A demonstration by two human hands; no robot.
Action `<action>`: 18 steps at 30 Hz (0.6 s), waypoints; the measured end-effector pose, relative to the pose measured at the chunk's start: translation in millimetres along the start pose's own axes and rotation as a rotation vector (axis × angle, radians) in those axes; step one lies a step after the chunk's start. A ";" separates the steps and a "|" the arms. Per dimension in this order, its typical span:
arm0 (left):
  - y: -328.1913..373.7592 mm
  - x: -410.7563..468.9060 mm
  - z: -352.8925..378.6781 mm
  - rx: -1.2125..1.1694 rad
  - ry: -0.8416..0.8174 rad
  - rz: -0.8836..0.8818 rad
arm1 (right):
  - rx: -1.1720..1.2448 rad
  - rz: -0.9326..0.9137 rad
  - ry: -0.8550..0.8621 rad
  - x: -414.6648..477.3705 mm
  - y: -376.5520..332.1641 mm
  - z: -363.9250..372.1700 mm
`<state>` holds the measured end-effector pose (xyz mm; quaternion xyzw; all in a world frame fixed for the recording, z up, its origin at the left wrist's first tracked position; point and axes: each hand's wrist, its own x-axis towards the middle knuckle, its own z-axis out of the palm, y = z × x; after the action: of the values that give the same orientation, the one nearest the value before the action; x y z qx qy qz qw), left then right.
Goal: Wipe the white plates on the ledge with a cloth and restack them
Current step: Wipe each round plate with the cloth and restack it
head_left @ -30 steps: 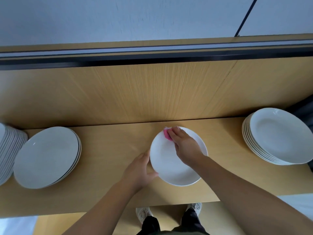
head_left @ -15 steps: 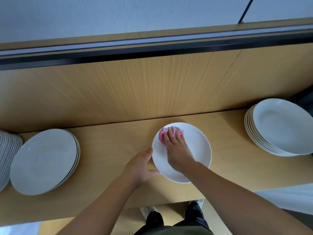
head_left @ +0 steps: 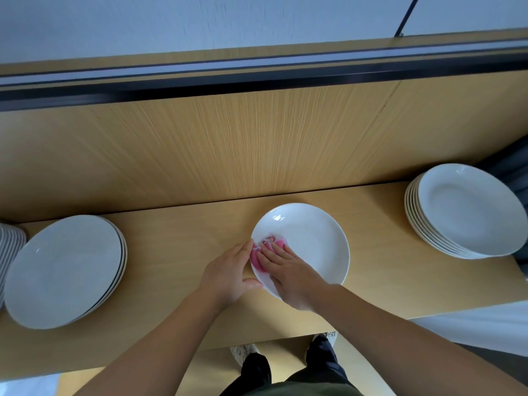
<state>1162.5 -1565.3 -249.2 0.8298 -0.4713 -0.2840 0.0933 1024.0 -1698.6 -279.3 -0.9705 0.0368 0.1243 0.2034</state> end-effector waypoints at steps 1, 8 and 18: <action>0.9 0.3 -1.7 0.024 -0.011 0.002 | 0.004 -0.013 -0.013 -3.4 0.5 -0.4; 5.5 0.0 -8.8 0.205 -0.037 0.028 | 0.193 -0.042 -0.143 -30.6 0.1 -12.5; 3.1 0.9 -7.1 0.225 -0.039 0.071 | 0.224 -0.079 -0.207 -65.0 24.5 -37.9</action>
<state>1164.6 -1568.5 -242.3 0.8120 -0.5312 -0.2417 0.0005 966.7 -1735.0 -238.5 -0.9245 -0.0091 0.2104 0.3177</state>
